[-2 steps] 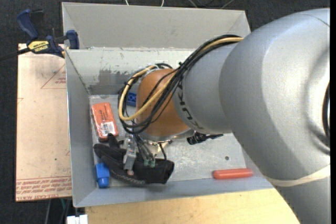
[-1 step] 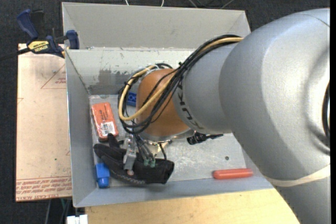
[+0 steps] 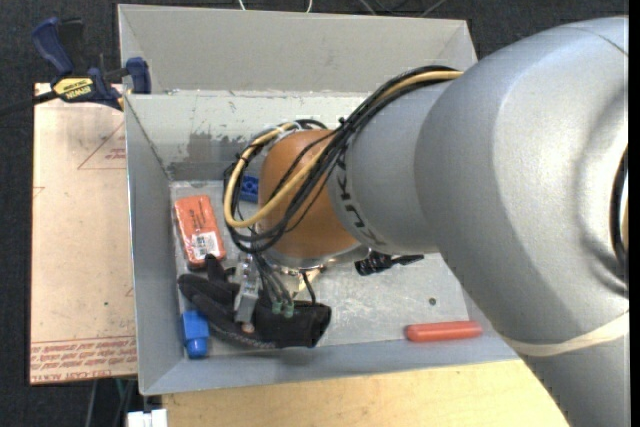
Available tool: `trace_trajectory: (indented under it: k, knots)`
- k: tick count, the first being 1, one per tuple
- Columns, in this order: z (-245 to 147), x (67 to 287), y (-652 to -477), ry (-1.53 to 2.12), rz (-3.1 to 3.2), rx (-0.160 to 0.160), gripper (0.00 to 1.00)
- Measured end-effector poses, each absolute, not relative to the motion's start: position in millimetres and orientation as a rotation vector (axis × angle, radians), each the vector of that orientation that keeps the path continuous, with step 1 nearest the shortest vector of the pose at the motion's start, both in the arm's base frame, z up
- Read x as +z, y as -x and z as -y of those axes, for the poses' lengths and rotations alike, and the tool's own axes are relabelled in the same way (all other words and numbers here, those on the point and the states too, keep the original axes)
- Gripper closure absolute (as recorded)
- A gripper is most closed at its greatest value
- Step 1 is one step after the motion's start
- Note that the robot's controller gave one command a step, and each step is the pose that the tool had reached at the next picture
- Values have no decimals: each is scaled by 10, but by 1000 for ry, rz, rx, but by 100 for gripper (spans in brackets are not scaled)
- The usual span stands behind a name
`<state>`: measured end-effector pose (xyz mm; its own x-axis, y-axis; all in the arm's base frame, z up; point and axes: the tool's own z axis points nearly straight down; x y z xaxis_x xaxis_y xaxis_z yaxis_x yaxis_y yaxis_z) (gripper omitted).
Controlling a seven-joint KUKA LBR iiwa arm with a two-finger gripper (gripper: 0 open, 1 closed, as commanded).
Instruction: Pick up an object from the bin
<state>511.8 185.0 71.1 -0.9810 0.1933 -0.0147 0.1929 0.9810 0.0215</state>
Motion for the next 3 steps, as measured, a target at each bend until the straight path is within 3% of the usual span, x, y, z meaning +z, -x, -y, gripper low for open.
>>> trace_trajectory:
  k: [2,3]
  knots:
    - [-1966,706,-5187,-336,-3107,29,100]
    - [-2006,702,-5326,-485,-3117,23,100]
